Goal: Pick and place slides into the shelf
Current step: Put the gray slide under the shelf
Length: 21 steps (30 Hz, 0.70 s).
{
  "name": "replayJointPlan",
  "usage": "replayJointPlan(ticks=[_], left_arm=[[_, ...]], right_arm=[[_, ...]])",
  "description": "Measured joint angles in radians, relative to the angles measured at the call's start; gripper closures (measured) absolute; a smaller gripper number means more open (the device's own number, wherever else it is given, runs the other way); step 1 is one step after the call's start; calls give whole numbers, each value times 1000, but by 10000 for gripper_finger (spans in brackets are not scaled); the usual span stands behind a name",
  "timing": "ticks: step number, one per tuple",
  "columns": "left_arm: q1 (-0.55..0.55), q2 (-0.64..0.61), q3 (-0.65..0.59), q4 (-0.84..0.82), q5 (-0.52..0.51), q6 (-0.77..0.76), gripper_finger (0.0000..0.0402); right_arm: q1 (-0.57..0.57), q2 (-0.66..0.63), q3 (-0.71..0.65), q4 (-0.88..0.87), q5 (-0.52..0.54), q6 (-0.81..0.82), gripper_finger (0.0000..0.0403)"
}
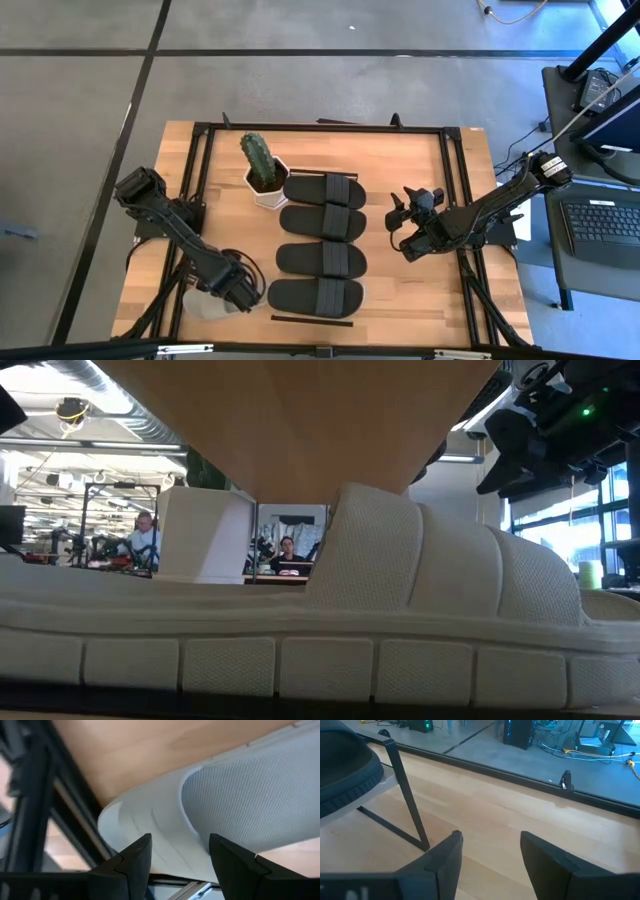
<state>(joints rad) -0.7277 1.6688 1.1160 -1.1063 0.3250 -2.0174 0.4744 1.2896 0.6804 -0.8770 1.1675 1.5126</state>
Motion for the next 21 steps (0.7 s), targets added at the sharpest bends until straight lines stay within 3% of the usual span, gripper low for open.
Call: replayJointPlan(ticks=[21], left_arm=[[-38, 30, 1, -14, 87, -43, 214]], right_arm=[[0, 0, 0, -1, -10, -7, 202]])
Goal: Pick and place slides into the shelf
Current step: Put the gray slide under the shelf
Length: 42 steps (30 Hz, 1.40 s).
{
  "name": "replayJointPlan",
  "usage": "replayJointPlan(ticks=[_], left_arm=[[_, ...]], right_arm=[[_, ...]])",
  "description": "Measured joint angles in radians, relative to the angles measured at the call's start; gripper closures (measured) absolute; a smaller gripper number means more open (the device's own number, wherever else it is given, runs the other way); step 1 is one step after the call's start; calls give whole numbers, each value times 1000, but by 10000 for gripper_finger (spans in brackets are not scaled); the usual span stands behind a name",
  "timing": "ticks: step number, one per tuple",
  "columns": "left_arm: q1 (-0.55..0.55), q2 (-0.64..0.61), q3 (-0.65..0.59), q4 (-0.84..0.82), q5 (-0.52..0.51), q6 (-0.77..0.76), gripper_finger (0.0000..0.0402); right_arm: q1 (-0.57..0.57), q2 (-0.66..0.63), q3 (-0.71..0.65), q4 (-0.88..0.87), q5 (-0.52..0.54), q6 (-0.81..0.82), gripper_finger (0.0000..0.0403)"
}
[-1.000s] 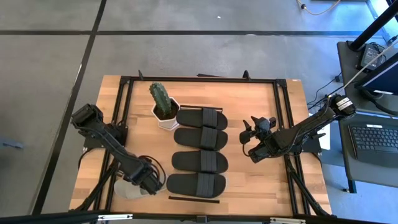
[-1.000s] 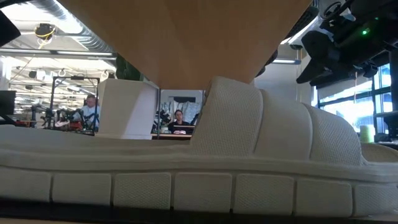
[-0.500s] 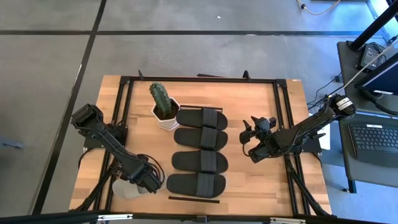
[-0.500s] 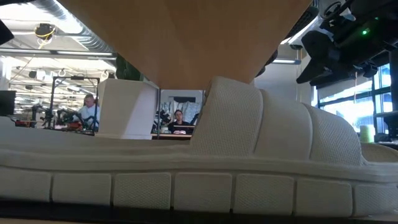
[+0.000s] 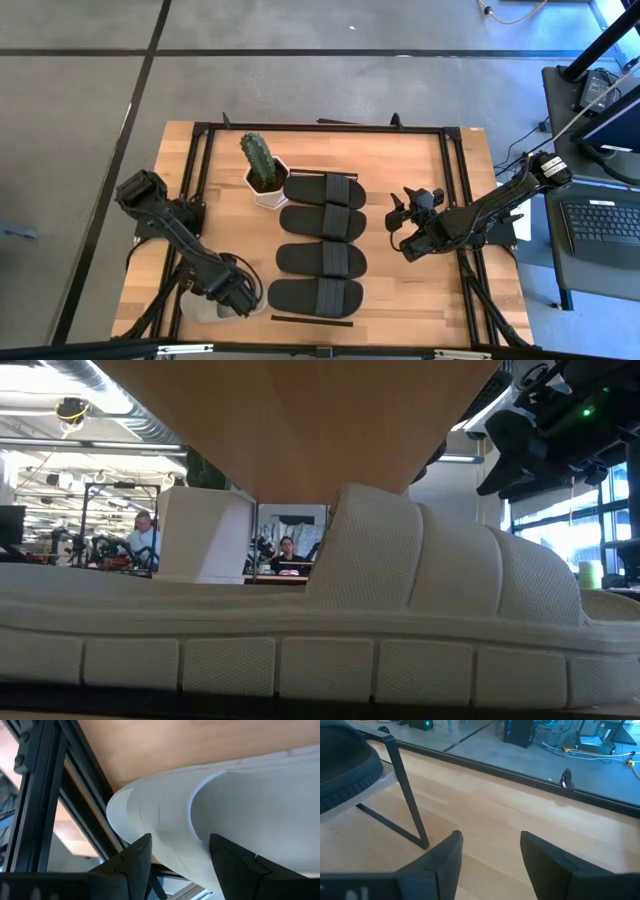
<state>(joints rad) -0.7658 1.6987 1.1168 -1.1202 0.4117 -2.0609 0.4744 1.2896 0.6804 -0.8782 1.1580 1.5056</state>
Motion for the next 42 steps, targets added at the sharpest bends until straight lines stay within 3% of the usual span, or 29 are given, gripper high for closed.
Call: replayJointPlan(ticks=[7, 17, 22, 31, 37, 42], left_arm=[[-24, 47, -4, -18, 161, 3, 214], [-61, 51, -2, -13, 195, 38, 222], [-63, 51, -2, -11, 180, 55, 263], [-59, 51, -1, -8, 178, 173, 385], [-59, 51, -1, -3, 184, 282, 392], [-59, 50, -1, -3, 166, 459, 395]], right_arm=[[0, 0, 0, -1, 0, 0, 202], [0, 0, 0, -1, 0, 0, 202], [0, 0, 0, -2, 0, 0, 202], [0, 0, 0, -2, 1, 0, 202], [0, 0, 0, -2, 1, 0, 202], [0, 0, 0, -2, 1, 1, 202]])
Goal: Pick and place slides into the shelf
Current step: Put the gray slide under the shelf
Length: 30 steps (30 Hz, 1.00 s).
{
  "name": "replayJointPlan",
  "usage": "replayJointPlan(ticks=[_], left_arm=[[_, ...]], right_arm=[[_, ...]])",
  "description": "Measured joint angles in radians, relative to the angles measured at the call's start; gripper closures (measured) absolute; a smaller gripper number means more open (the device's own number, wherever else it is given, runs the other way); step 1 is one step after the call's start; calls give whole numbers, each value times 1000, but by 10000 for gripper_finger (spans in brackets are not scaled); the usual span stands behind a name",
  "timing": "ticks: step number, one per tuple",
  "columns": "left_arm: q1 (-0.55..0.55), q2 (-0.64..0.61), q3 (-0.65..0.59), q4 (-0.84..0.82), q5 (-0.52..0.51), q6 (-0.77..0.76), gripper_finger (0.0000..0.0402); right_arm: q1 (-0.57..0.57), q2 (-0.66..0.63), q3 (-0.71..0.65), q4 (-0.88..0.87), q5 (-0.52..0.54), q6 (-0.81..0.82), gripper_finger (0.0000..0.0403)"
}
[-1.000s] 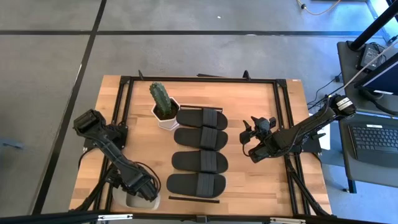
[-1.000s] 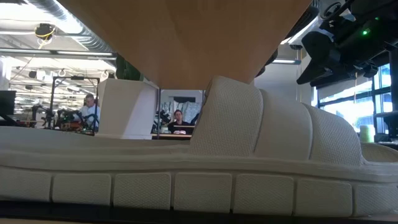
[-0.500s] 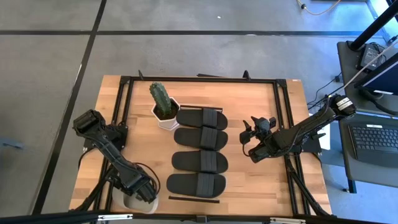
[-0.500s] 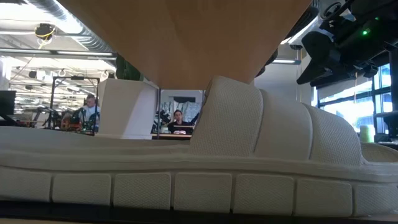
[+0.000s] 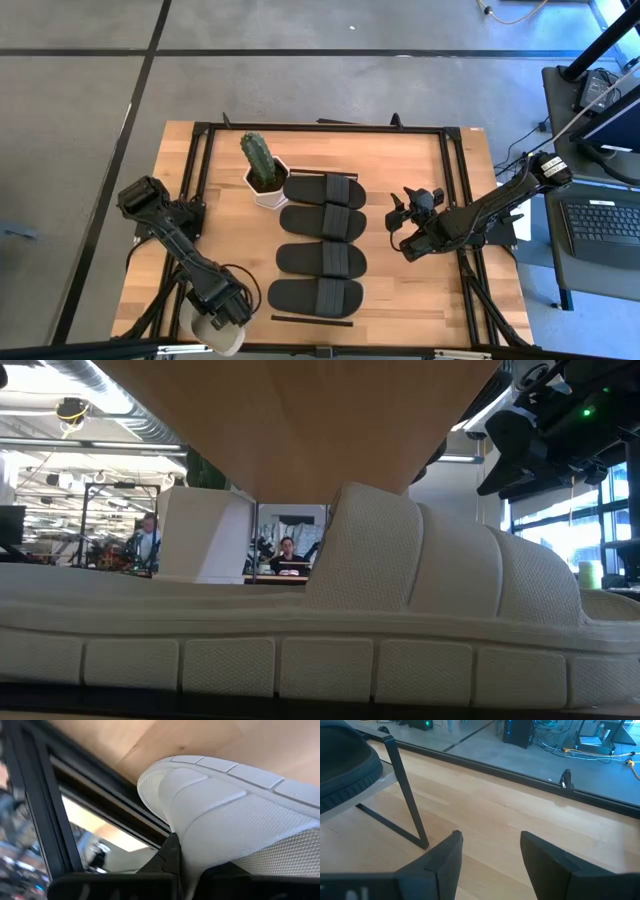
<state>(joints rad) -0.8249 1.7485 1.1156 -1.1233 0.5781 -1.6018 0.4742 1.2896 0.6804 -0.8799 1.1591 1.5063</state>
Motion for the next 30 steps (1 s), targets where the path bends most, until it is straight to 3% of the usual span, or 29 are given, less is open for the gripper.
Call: replayJointPlan(ticks=[6, 12, 21, 26, 30], left_arm=[[-1, 0, 20, -6, -14, 227, 397], [4, 0, 163, -121, -178, 352, 398], [-23, 0, 451, -198, -349, 382, 399], [-62, 0, 537, -183, -367, 325, 399], [-98, 0, 586, -125, -455, 331, 398]], right_arm=[[0, 0, 0, 0, 0, 2, 202], [0, 0, 0, 0, 0, 3, 202], [0, 0, 0, 0, 1, 3, 202], [0, 0, 0, 0, 1, 3, 202], [0, 0, 0, 0, 1, 3, 202]])
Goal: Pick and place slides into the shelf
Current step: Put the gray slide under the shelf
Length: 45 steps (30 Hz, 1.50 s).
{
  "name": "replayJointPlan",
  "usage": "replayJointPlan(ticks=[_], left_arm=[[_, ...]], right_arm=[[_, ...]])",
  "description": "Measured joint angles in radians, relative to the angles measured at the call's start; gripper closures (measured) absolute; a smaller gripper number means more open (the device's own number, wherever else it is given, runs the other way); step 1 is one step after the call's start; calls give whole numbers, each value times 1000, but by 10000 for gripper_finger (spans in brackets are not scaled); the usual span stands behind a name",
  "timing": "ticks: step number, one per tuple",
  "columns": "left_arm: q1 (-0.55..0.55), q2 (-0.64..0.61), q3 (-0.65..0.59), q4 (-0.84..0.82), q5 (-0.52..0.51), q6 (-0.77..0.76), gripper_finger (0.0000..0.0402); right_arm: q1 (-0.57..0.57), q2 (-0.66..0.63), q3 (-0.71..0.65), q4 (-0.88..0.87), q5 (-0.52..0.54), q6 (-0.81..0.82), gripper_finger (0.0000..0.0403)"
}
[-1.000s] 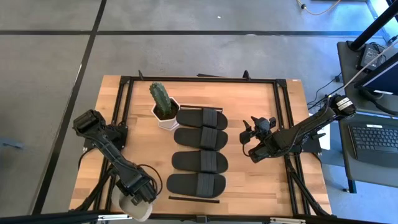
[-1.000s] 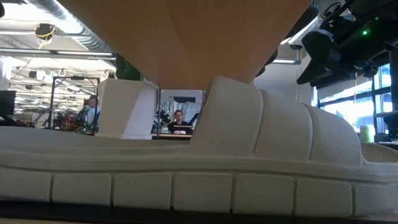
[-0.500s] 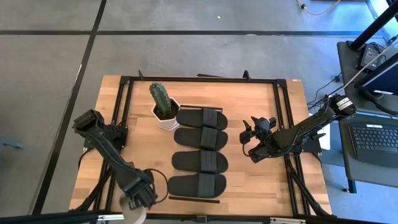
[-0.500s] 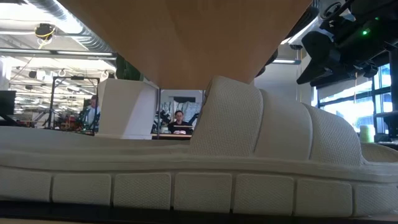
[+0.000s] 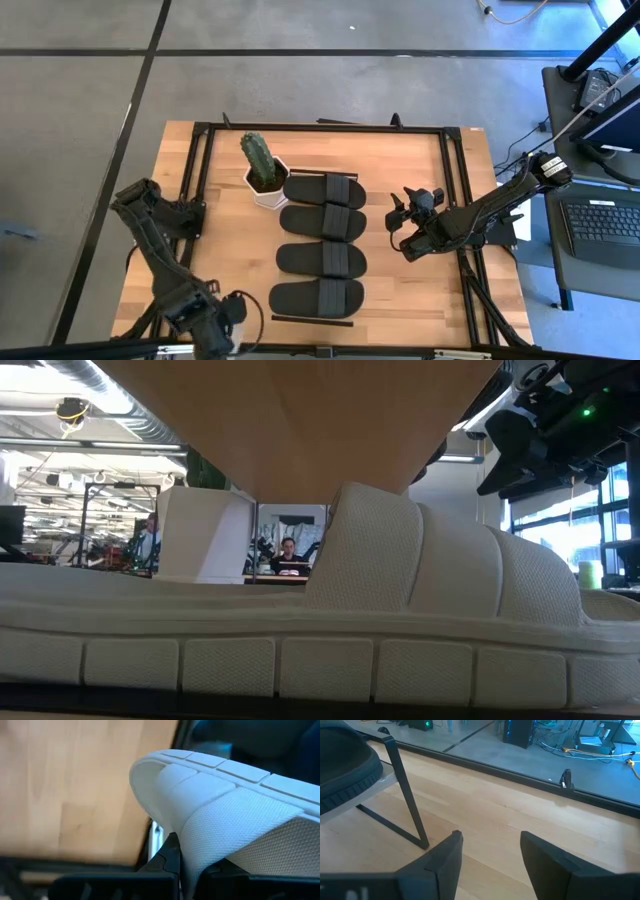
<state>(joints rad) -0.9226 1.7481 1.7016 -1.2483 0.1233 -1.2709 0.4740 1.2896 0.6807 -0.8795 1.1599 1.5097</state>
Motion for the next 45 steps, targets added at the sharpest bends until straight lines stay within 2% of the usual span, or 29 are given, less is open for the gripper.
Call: replayJointPlan(ticks=[6, 11, 17, 19, 25, 29, 32, 37, 45], left_arm=[[-50, 0, 90, 56, -157, 76, 399], [-90, 0, 191, 61, -326, 178, 399], [-109, 0, 286, 64, -498, 444, 398], [-106, 0, 311, 63, -530, 554, 398], [-67, 0, 380, 52, -600, 881, 398], [-29, 0, 425, 11, -602, 1047, 399], [10, 0, 453, -42, -608, 1114, 399], [94, 0, 475, -121, -609, 1310, 398], [246, 0, 551, -159, -603, 1666, 398]], right_arm=[[0, 0, 0, 0, 0, 0, 202], [0, 0, 0, 0, -2, 0, 202], [0, 0, 0, -1, -17, -1, 202], [0, -5, 0, -10, -54, -14, 202], [0, -46, 22, -49, -239, -52, 202], [0, -85, 86, -140, -334, -52, 202], [2, -110, 171, -250, -384, -53, 202], [22, -136, 349, -408, -401, -86, 202], [47, -141, 635, -348, -517, -316, 202]])
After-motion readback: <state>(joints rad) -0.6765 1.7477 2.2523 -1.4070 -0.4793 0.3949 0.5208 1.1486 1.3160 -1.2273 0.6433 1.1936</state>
